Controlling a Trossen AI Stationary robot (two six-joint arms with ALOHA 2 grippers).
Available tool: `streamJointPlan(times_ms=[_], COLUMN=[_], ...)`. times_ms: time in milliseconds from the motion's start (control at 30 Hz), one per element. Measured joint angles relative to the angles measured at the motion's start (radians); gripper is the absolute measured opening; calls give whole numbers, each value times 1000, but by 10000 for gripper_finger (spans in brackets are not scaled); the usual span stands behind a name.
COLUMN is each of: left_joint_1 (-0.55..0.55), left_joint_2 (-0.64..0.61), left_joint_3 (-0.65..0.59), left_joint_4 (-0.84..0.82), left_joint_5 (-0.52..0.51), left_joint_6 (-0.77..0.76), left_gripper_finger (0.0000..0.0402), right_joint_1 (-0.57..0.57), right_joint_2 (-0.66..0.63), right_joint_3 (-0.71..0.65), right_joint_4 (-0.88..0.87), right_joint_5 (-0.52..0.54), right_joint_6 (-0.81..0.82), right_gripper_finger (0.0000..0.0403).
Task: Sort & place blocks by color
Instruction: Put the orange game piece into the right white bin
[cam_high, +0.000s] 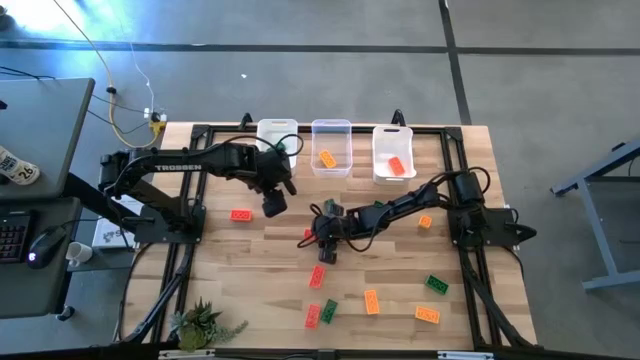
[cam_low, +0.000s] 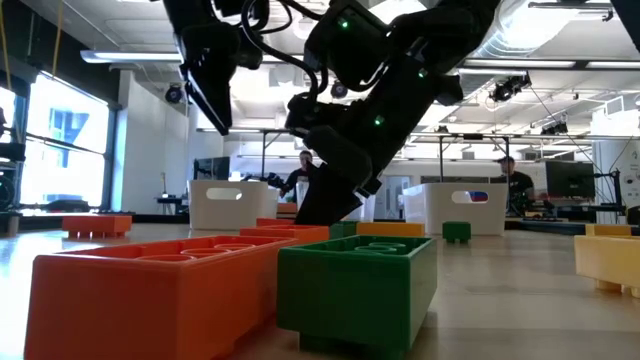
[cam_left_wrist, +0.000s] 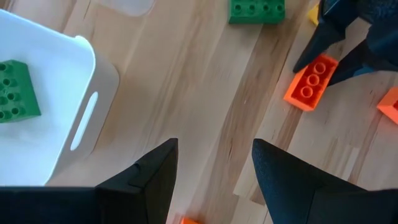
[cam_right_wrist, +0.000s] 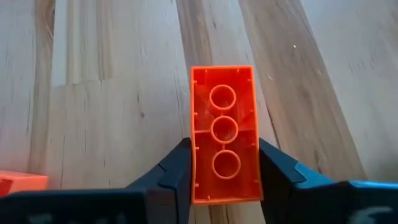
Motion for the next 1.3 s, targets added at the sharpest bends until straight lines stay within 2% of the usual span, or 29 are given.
streamJointPlan(times_ms=[333,467,700,933,1167,1300], left_joint_1=[0,0,0,0,-3,-3], left_joint_2=[0,0,0,0,0,0], left_joint_3=[-1,-1,-2,-2,-2,-2], left_joint_4=[5,5,10,14,31,68], left_joint_5=[0,0,0,0,4,4], left_joint_6=[-2,-11,-26,-26,-26,-26], left_gripper_finger=[195,195,195,195,195,195], right_joint_1=[0,0,0,-3,-29,-71], right_joint_2=[-17,-65,-206,-336,-452,-509], right_joint_3=[0,0,0,0,0,0], right_joint_4=[-28,-67,-207,-320,-486,-576], right_joint_5=[-8,13,168,383,568,626], right_joint_6=[44,44,28,10,76,139], right_gripper_finger=[112,112,112,112,112,112])
